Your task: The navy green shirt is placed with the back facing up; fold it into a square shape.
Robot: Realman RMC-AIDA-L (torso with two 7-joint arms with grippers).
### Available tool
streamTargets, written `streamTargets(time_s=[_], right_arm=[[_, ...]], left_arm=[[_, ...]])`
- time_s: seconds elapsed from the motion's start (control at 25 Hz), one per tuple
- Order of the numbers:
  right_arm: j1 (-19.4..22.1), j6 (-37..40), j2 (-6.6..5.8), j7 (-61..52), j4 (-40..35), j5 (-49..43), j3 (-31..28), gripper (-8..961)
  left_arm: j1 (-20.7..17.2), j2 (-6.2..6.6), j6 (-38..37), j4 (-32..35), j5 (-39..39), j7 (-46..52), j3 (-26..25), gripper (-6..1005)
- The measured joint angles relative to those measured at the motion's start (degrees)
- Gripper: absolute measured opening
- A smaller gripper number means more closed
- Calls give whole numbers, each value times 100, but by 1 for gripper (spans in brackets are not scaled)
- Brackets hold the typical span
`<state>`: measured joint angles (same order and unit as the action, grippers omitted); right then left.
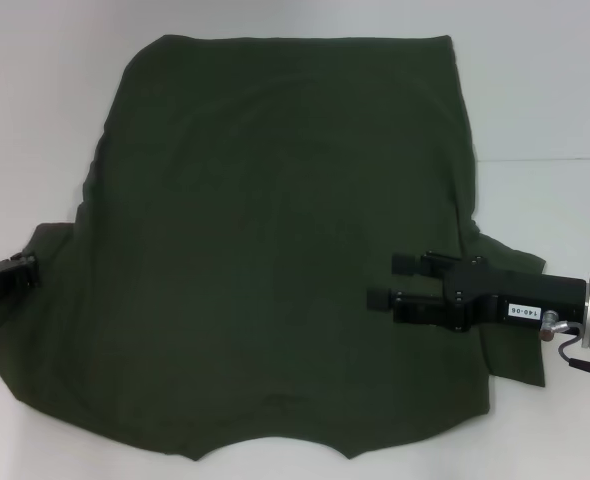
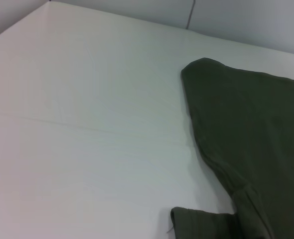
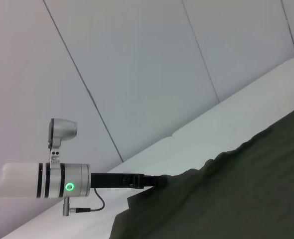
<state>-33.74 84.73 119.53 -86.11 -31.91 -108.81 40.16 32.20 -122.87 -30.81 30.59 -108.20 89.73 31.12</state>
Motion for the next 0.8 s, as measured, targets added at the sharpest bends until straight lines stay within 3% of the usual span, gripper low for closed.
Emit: streamTargets(time_s=[0.2,0.8], right_arm=[[7,-11,0,-1,0,0,0,897],[-16,-28,9,18,101,20,0,897]], left_arm=[[0,5,6,7,0,0,0,34],[124,65,164,335,1,-190,-1,15]])
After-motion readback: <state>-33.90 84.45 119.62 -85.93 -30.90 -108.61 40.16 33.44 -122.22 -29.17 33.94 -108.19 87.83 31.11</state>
